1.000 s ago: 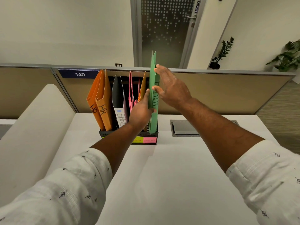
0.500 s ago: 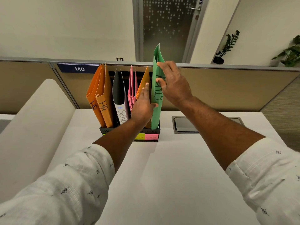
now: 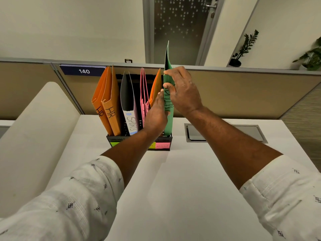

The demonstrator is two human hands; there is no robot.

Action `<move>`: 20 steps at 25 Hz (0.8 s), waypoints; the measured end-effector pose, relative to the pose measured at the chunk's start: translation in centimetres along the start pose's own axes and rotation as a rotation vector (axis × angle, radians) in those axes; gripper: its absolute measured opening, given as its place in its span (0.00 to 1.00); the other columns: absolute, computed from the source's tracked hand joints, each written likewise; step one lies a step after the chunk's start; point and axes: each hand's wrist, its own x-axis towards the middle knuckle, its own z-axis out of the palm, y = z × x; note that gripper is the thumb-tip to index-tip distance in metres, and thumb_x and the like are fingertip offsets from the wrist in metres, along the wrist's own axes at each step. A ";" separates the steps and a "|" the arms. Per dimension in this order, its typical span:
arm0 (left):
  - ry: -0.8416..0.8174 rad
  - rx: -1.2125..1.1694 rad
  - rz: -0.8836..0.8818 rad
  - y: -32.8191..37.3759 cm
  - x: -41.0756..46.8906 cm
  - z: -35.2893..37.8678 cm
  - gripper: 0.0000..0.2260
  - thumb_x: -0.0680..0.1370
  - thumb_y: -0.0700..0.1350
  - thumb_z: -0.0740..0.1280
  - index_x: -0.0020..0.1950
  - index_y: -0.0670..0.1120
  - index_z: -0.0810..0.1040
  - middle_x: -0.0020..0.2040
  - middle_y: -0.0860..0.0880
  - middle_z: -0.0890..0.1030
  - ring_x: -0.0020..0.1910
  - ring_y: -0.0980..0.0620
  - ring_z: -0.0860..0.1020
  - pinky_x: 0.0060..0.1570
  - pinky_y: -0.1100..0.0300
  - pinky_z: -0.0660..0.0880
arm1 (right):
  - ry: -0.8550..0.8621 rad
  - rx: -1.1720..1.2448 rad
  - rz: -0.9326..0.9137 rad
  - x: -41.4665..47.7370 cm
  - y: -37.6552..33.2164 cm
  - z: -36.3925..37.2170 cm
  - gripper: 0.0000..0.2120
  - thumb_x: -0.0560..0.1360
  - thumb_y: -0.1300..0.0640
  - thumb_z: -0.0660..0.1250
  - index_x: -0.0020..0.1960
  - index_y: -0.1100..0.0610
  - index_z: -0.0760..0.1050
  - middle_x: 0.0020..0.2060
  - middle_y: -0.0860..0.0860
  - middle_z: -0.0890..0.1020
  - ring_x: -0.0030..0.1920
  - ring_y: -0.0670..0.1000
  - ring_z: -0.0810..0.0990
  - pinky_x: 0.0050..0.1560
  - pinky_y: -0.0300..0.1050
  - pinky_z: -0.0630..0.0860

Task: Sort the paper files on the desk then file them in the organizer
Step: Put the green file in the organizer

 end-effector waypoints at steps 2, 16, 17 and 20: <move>0.013 0.003 -0.012 -0.4 0.0 0.1 0.36 0.81 0.42 0.67 0.81 0.56 0.50 0.79 0.52 0.65 0.74 0.45 0.70 0.66 0.40 0.75 | -0.024 -0.044 -0.010 -0.2 -0.1 0.6 0.18 0.80 0.52 0.66 0.69 0.55 0.74 0.62 0.54 0.76 0.63 0.54 0.75 0.53 0.52 0.83; 0.003 0.077 0.041 -2.0 -0.6 0.2 0.31 0.83 0.42 0.63 0.82 0.51 0.51 0.80 0.49 0.62 0.76 0.45 0.68 0.70 0.45 0.72 | -0.427 -0.011 0.141 -4.0 1.2 2.9 0.22 0.84 0.50 0.58 0.77 0.52 0.64 0.77 0.50 0.63 0.76 0.53 0.64 0.70 0.55 0.72; -0.008 0.096 0.046 -2.3 -0.8 0.4 0.29 0.84 0.43 0.61 0.82 0.49 0.51 0.81 0.48 0.61 0.76 0.45 0.67 0.71 0.46 0.70 | -0.550 -0.040 0.162 -4.9 1.5 3.2 0.26 0.85 0.48 0.55 0.81 0.51 0.55 0.81 0.48 0.53 0.80 0.53 0.55 0.74 0.56 0.63; -0.008 0.061 0.055 -3.1 -0.7 1.0 0.25 0.86 0.46 0.57 0.82 0.50 0.54 0.80 0.48 0.64 0.77 0.47 0.66 0.74 0.46 0.68 | -0.649 -0.028 0.176 -5.3 1.7 3.5 0.30 0.85 0.44 0.51 0.82 0.48 0.43 0.81 0.44 0.41 0.81 0.51 0.42 0.77 0.58 0.51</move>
